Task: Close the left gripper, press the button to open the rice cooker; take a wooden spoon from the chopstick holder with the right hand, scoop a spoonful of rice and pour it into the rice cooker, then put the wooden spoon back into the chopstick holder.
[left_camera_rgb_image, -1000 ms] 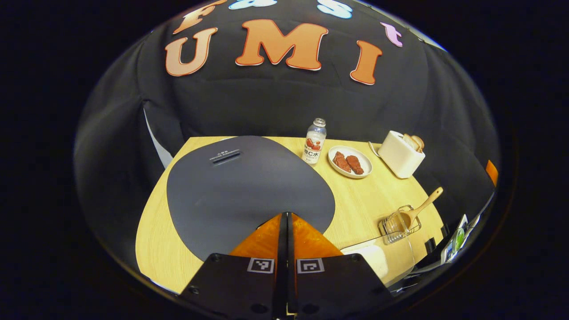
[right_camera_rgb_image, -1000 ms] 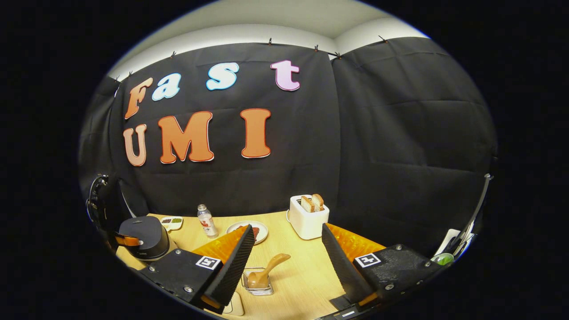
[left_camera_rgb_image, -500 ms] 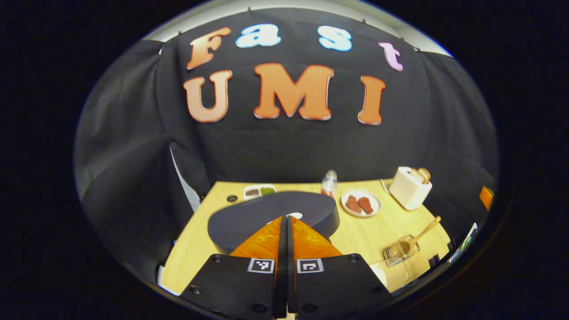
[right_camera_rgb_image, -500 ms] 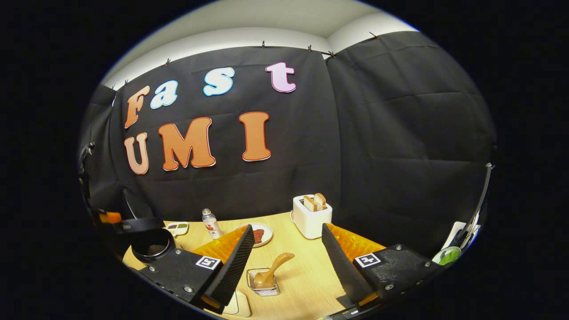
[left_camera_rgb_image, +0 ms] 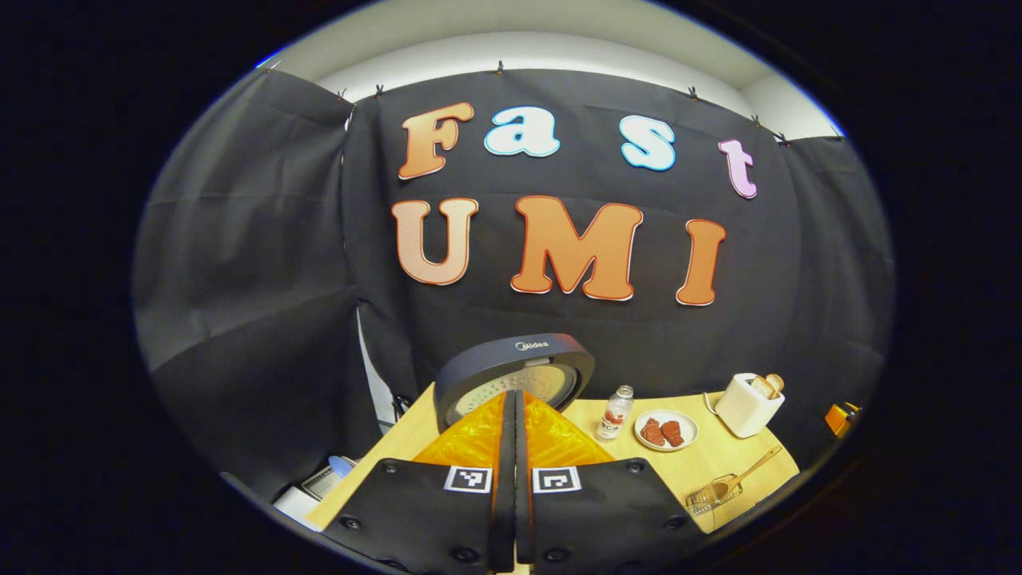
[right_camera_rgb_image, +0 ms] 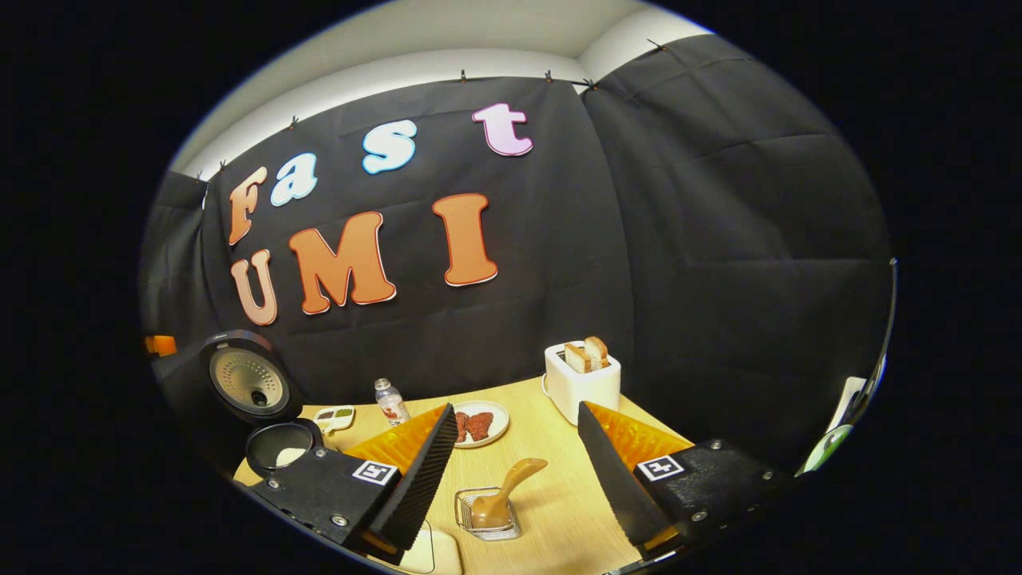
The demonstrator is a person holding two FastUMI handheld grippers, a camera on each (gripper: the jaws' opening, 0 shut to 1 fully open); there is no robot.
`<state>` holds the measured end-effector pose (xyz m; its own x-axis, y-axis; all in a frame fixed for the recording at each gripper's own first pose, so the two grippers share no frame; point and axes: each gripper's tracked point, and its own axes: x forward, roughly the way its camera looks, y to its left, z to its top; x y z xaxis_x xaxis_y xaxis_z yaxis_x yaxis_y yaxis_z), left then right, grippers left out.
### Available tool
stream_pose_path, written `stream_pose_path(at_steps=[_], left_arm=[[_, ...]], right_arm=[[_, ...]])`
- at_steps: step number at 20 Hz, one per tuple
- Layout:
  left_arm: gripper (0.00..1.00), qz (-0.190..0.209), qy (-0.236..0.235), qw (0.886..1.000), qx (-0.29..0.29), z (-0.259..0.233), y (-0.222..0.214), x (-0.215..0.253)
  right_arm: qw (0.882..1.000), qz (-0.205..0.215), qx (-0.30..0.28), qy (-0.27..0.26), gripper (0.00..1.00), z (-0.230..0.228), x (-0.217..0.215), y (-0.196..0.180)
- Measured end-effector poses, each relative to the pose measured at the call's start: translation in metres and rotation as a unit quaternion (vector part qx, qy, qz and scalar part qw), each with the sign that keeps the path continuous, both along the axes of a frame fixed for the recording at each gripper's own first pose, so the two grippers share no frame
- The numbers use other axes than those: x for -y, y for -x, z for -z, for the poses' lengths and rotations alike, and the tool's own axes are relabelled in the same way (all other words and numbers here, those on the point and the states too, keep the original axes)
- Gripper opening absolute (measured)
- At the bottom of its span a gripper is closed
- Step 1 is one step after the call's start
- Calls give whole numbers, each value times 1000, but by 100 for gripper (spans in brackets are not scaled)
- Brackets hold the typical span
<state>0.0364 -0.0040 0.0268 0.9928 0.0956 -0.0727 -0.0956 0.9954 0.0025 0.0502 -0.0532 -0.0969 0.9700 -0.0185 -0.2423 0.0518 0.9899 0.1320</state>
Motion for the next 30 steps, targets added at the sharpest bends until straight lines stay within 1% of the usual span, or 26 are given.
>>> stream_pose_path(at_steps=[4, 7, 8, 9, 11, 12, 15, 18, 20, 21, 22, 23, 24, 25, 26, 27, 28, 29, 30], left_arm=[[6, -14, 7, 1000, 18, -11, 10, -13], [22, -21, 5, 999, 23, -15, 16, -22], [22, -24, 4, 999, 26, -19, 17, -27], [24, -26, 4, 999, 27, -18, 19, -27], [40, -35, 1, 999, 25, -13, 25, -36], [44, -37, -3, 999, 25, -17, 28, -39], [99, -49, -10, 998, 28, -21, 33, -52], [100, -65, -6, 998, 22, -16, 39, -65], [100, -80, -7, 997, 14, -12, 41, -77], [100, -88, -7, 996, 12, -11, 42, -81], [100, -93, -7, 996, 9, -9, 43, -85], [99, -96, -7, 995, 8, -8, 44, -86], [100, -99, -8, 995, 5, -7, 44, -88], [100, -101, -9, 995, 3, -6, 45, -90], [100, -102, -8, 995, 3, -5, 46, -90], [100, -102, -6, 995, 2, -5, 48, -90], [100, -103, -4, 995, 1, -2, 49, -91], [100, -103, -1, 995, 1, -1, 51, -91], [100, -101, 2, 995, 2, 0, 53, -92]], right_arm=[[998, 8, -43, -41, 94, 49, 3, -20], [996, 6, -70, -62, 95, 79, -1, -31], [994, -2, -80, -76, 95, 87, -7, -31], [992, -2, -91, -86, 95, 98, -11, -31], [990, 5, -106, -88, 95, 120, -12, -35], [989, 7, -115, -88, 95, 129, -13, -37], [985, 3, -140, -101, 95, 153, -20, -39], [979, -6, -157, -132, 94, 169, -32, -42], [976, -9, -164, -141, 89, 177, -37, -46], [975, -14, -168, -143, 76, 179, -41, -45], [975, -16, -171, -144, 71, 181, -43, -46], [974, -20, -172, -147, 60, 182, -45, -48], [973, -25, -175, -150, 55, 181, -48, -49], [973, -22, -176, -148, 35, 181, -47, -50], [973, -18, -176, -149, 34, 177, -44, -50], [973, -20, -176, -150, 18, 187, -47, -57], [974, -19, -173, -146, 16, 183, -46, -52], [975, -14, -171, -141, 10, 185, -44, -54], [974, -7, -172, -145, 6, 184, -44, -55]])
